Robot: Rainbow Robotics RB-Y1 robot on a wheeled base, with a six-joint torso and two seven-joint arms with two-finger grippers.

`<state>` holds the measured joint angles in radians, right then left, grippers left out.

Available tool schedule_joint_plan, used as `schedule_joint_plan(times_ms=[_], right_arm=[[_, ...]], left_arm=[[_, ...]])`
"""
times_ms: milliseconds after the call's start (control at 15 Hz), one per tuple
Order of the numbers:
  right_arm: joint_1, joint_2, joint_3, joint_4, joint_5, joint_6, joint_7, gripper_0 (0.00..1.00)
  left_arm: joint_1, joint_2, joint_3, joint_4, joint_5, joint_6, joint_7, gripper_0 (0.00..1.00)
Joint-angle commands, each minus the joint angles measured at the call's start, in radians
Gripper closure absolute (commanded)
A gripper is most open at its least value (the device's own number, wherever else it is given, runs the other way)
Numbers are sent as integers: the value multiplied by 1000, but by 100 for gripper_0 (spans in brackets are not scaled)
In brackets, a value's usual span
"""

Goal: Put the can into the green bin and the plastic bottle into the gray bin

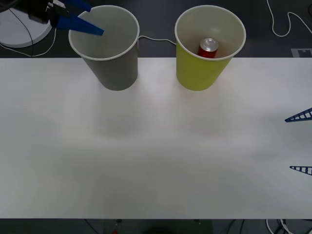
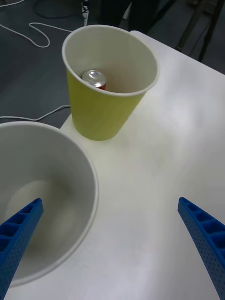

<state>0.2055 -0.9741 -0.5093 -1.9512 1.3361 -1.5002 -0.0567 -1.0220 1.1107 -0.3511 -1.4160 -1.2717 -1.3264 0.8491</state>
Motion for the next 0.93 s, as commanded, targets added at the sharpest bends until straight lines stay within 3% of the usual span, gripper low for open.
schedule_joint_plan(times_ms=[67, 267, 400, 533, 933], right_arm=[[0, 0, 0, 0, 0, 0, 0, 0], [0, 0, 0, 0, 0, 0, 0, 0], [0, 0, 0, 0, 0, 0, 0, 0], [0, 0, 0, 0, 0, 0, 0, 0], [0, 0, 0, 0, 0, 0, 0, 0]], left_arm=[[290, 0, 244, -196, -31, -56, -104, 0], [537, -2, 409, -363, -14, -89, -216, 0], [632, -2, 452, -412, 12, -91, -292, 0], [684, 0, 457, -422, 46, -91, -375, 0], [795, -5, 457, -431, 40, -106, -608, 0]])
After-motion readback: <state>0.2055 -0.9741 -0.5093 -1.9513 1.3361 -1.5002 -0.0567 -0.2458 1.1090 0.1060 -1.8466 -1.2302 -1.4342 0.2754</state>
